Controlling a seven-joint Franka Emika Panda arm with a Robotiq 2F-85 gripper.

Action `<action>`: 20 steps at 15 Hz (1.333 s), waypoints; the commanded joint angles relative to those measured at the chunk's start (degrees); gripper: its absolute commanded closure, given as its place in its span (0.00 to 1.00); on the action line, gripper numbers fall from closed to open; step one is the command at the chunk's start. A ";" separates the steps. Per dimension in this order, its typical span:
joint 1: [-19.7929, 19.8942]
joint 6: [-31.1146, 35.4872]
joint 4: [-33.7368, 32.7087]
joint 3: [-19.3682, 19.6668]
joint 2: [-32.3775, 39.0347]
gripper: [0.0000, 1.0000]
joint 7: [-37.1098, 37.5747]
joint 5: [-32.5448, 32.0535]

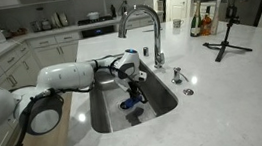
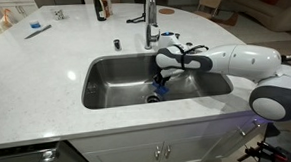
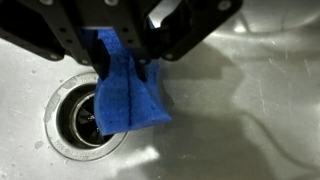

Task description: Put the blue sponge in the sink

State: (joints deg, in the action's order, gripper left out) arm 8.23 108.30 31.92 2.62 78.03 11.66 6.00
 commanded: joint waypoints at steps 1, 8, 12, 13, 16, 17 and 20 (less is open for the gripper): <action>0.00 0.01 0.00 0.00 0.00 0.69 0.00 0.00; 0.00 0.03 0.00 0.00 0.00 0.69 0.00 0.00; -0.09 0.08 0.00 0.10 -0.09 0.44 -0.01 -0.13; -0.14 0.20 0.02 0.16 -0.14 0.42 -0.01 -0.19; -0.28 0.39 0.18 0.27 -0.51 0.20 0.13 -0.33; -0.29 0.41 0.28 0.29 -0.73 0.14 0.14 -0.34; -0.17 -0.49 0.60 0.09 -1.57 0.00 -0.12 -0.18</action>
State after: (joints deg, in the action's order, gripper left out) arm 8.24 108.44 31.93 2.62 77.93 11.58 5.93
